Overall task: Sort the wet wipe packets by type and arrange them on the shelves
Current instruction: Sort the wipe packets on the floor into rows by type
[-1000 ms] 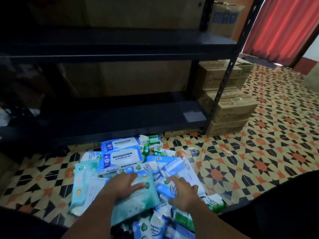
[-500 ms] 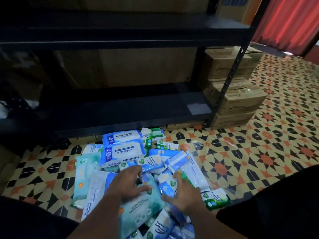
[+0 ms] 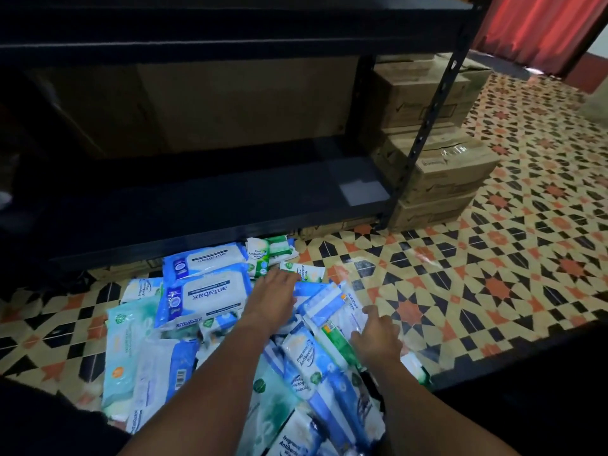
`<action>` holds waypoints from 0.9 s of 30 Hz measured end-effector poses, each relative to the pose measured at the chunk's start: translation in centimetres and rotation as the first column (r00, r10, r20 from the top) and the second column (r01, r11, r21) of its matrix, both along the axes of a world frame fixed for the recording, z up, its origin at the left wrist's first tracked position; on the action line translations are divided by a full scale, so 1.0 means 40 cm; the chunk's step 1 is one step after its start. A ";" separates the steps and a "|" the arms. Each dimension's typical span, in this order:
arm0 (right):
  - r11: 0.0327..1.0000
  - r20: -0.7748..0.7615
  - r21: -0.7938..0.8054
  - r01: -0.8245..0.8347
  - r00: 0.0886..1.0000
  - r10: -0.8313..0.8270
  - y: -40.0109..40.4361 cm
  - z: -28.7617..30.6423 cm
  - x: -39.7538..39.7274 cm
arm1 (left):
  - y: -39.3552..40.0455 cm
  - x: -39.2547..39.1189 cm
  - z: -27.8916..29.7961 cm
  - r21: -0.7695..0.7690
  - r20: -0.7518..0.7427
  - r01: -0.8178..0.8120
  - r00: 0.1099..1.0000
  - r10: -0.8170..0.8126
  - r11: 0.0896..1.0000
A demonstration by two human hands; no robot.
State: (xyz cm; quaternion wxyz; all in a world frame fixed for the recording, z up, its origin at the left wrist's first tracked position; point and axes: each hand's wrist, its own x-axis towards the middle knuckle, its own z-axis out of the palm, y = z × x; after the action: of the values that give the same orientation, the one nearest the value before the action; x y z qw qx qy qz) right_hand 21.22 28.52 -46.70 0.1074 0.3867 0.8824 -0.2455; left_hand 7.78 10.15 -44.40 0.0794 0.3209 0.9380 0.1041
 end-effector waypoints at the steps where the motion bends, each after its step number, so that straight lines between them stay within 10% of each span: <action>1: 1.000 0.022 -0.014 -0.011 1.000 0.011 0.007 -0.010 -0.002 | 0.017 -0.011 -0.006 -0.035 0.024 0.003 1.000 -0.002 0.999; 14: 0.945 -0.041 -0.326 -0.032 0.999 0.019 0.074 -0.111 -0.067 | 0.105 -0.207 -0.064 -0.223 0.646 0.150 0.763 0.030 0.963; 27: 0.974 -0.125 -0.225 0.036 0.990 -0.066 0.062 -0.054 -0.066 | 0.087 -0.159 -0.027 -0.126 0.491 0.073 0.871 -0.002 0.989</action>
State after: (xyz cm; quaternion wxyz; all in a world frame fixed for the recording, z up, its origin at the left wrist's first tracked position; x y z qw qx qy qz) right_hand 18.59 31.02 -48.86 0.0850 0.3778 0.8443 -0.3704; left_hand 1.40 13.64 -45.49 0.3388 0.2958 0.8858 0.1141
